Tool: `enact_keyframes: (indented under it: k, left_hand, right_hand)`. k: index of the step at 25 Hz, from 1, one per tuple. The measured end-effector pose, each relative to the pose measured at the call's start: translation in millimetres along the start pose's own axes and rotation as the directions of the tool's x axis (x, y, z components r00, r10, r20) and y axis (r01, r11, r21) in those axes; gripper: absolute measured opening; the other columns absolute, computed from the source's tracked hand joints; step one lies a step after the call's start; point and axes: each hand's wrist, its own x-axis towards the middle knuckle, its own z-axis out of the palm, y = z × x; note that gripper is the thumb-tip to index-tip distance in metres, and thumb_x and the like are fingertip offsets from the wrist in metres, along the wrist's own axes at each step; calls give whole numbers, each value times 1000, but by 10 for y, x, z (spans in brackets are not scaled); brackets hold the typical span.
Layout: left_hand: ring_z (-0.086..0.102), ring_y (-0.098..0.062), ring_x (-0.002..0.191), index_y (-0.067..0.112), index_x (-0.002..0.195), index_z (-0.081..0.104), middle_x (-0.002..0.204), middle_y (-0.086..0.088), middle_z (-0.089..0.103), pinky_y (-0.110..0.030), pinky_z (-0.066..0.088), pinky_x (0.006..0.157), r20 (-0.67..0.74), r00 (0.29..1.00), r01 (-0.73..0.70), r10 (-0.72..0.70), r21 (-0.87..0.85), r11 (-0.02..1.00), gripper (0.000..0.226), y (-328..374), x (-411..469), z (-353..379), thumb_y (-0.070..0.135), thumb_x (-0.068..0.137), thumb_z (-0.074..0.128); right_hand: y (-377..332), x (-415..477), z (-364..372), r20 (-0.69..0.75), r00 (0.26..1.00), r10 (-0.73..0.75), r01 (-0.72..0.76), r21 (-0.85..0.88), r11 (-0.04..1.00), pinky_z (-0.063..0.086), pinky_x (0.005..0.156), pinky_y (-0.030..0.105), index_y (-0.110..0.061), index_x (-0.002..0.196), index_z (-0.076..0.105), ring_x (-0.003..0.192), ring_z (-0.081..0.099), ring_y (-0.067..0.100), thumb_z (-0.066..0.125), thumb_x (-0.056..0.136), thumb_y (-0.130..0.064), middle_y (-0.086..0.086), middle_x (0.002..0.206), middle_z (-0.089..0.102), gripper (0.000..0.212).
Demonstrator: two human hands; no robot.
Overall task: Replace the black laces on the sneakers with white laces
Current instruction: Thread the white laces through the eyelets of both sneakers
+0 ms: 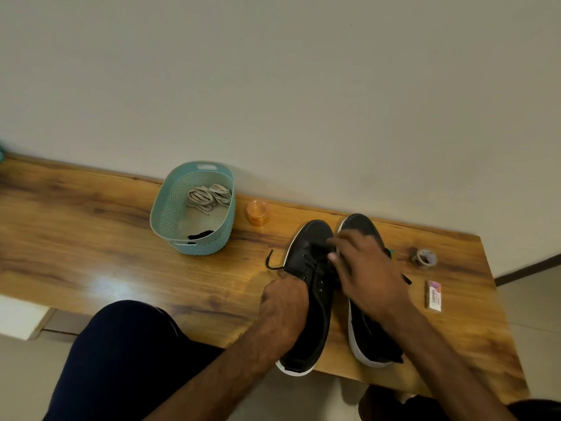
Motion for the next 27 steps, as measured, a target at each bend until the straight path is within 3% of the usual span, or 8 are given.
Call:
enact_keyframes:
  k: [5,8,10,13,14,17,21,27]
  left_hand:
    - [62,-23,111,-6,139,35,134,-17,53,-32,53,87,15,1000,11,-11,-24,1000,50,4,-14,0,17,98,54]
    - [59,-27,118,-16,145,18,144,-23,46,-35,52,91,23,999,28,-27,-54,998,64,9,-23,-30,14,99,51]
    - [58,-28,120,-17,146,14,145,-24,44,-37,51,93,45,999,32,-29,-71,997,65,16,-8,-23,12,100,50]
    - [58,-29,120,-17,146,15,144,-25,45,-37,52,94,65,997,39,-35,-70,997,67,17,14,-26,12,99,53]
    - [59,-28,119,-16,146,18,141,-23,48,-36,52,93,71,996,50,-44,-81,995,66,7,24,-24,13,98,54]
    - [62,-26,112,-6,138,38,127,-15,58,-36,51,89,55,998,41,-33,-134,990,54,-44,34,-55,21,96,58]
    - [57,-26,113,13,144,31,128,-8,56,-40,50,91,-153,985,-119,81,-261,958,64,-207,117,-146,40,93,57]
    - [57,-15,107,20,128,59,127,-1,58,-32,49,91,-252,929,-352,273,-367,861,32,-242,310,-196,22,98,48]
  right_hand:
    - [-133,-19,129,86,996,36,-29,-75,997,40,90,34,-28,102,63,105,51,14,53,99,-27,-9,107,59,10]
    - [56,69,-211,-140,969,202,-155,289,945,43,82,27,-27,89,62,88,53,6,60,95,-15,-11,92,61,13]
    - [261,136,-448,-265,827,495,-225,652,724,48,79,28,-17,95,66,80,57,3,57,97,-14,-6,88,63,10]
    - [508,118,-610,-130,596,793,-317,869,380,46,68,34,-4,111,63,61,56,0,47,104,-18,2,80,56,23]
    - [536,117,-595,-142,611,779,-372,817,441,47,65,32,-3,112,63,62,57,1,46,104,-19,3,82,57,24]
    - [479,98,-430,-174,843,509,-416,390,822,53,78,42,-16,101,66,86,62,18,54,99,-23,0,99,65,14]
    - [182,26,-229,-60,937,343,-343,14,939,46,83,39,-19,111,61,100,59,23,60,95,-31,0,109,62,20]
    - [-291,-116,-86,281,952,121,-135,31,990,44,92,41,-28,91,58,88,57,14,48,95,-58,-9,89,60,31]
